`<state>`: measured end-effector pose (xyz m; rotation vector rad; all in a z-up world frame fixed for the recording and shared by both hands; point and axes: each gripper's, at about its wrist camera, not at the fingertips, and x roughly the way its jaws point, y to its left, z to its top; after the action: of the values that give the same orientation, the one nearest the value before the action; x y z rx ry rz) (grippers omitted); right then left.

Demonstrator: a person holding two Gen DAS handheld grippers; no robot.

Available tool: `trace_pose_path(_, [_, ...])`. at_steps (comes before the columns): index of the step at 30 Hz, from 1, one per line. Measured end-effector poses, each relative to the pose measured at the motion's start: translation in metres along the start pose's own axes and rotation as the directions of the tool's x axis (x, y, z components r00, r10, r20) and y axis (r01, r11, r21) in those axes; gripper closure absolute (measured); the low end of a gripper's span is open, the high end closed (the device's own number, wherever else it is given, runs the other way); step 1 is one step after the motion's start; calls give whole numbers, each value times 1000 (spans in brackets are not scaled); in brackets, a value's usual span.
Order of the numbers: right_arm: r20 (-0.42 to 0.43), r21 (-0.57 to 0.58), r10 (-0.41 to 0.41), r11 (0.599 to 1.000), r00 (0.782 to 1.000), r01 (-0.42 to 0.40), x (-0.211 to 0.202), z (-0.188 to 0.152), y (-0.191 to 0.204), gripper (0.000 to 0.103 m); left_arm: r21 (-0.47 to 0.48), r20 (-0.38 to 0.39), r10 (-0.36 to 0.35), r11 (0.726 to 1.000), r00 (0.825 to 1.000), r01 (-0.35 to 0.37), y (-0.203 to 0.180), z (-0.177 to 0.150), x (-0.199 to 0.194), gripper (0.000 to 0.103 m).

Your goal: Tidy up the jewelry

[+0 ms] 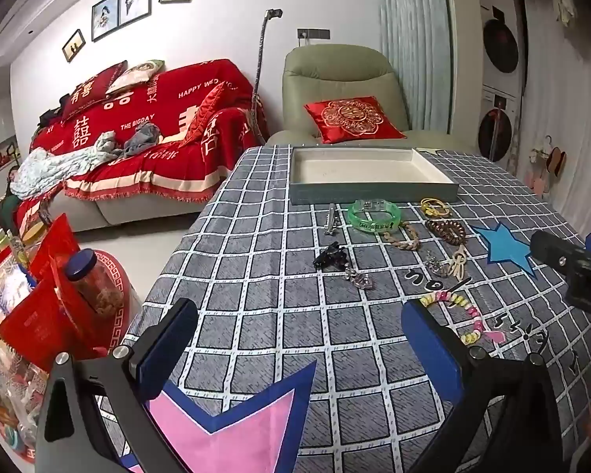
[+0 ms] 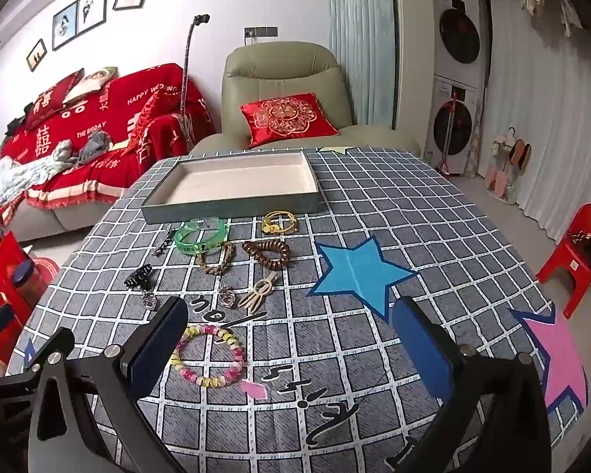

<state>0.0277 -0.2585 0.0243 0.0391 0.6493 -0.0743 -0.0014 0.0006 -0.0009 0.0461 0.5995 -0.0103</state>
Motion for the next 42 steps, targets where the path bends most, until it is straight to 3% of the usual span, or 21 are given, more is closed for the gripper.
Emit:
trace_pose_path(3, [-9, -3, 3, 1000, 1000, -3, 3, 0, 1, 0, -13, -37, -11, 1000, 999, 10, 2, 2, 7, 0])
trace_pose_path(42, [33, 14, 24, 1000, 999, -24, -7, 8, 0, 0, -6, -15, -19, 1000, 1000, 19, -2, 1, 5, 0])
